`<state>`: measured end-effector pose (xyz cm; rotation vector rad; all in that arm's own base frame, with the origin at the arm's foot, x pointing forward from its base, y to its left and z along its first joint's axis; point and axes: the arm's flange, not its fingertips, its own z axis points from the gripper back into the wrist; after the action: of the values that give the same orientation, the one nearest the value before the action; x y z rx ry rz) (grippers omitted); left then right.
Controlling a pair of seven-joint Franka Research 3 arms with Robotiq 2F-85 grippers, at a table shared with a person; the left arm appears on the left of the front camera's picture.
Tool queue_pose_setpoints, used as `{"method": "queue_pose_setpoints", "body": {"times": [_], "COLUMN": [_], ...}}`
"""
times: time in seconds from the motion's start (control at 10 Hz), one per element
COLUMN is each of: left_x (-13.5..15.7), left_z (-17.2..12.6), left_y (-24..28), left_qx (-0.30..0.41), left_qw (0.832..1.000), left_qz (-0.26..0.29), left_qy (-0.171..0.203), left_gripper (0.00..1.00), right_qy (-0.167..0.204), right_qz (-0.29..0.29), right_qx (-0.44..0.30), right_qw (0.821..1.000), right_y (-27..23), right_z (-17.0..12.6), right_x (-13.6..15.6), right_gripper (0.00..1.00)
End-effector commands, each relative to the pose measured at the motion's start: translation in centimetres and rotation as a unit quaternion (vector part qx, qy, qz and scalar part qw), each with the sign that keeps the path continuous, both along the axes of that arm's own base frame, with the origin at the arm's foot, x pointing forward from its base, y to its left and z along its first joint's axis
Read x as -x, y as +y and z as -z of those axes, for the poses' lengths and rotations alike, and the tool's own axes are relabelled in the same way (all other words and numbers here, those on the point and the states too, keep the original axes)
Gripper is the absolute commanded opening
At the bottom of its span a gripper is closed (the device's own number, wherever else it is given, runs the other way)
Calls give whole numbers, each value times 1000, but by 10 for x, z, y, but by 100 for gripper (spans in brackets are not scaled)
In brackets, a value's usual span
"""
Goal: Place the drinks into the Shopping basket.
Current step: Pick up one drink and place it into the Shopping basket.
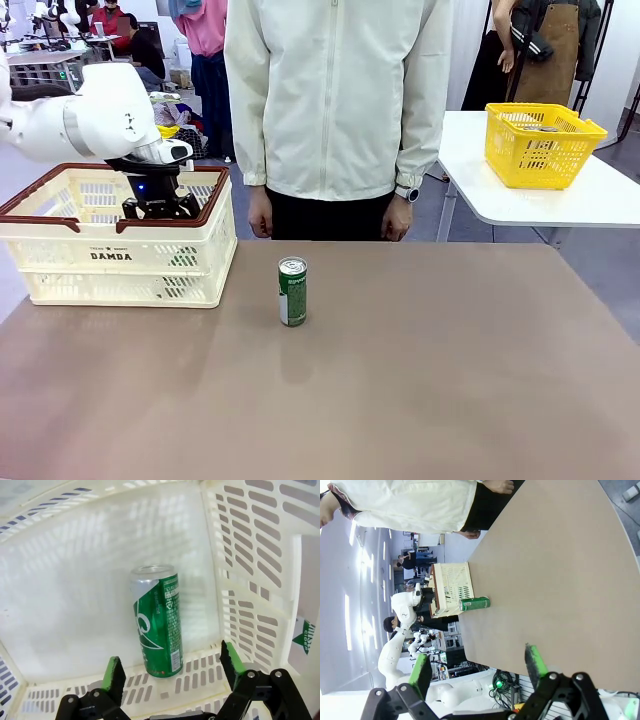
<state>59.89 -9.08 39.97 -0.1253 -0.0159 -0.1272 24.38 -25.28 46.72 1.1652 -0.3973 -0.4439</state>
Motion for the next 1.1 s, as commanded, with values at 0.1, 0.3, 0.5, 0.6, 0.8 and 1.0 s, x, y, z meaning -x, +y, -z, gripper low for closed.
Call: {"method": "queue_pose_setpoints", "body": {"times": [0.1,0.3,0.5,0.6,0.8,1.0], "left_x": [3,12,38,60,116,173], "left_z": [-15,-84,-166,-197,-232,-230], "left_y": [7,28,50,60,103,175], "left_qx": [5,11,44,91,201,324], "left_qw": [1000,997,991,986,972,940], "left_qz": [-1,3,45,75,100,89], "left_qy": [-21,-76,-121,-121,-72,-63], "left_gripper": [100,100,100,100,100,100], "right_qy": [-9,-9,-9,-9,-9,-9], "right_qz": [-3,-3,-3,-3,-3,-3], "right_qx": [1,1,1,1,1,1], "right_qw": [1000,1000,1000,1000,1000,1000], "right_y": [-1,-1,-1,-1,-1,-1], "right_z": [0,0,0,0,0,0], "right_x": [1,1,1,1,1,1], "right_gripper": [100,100,100,100,100,100]}}
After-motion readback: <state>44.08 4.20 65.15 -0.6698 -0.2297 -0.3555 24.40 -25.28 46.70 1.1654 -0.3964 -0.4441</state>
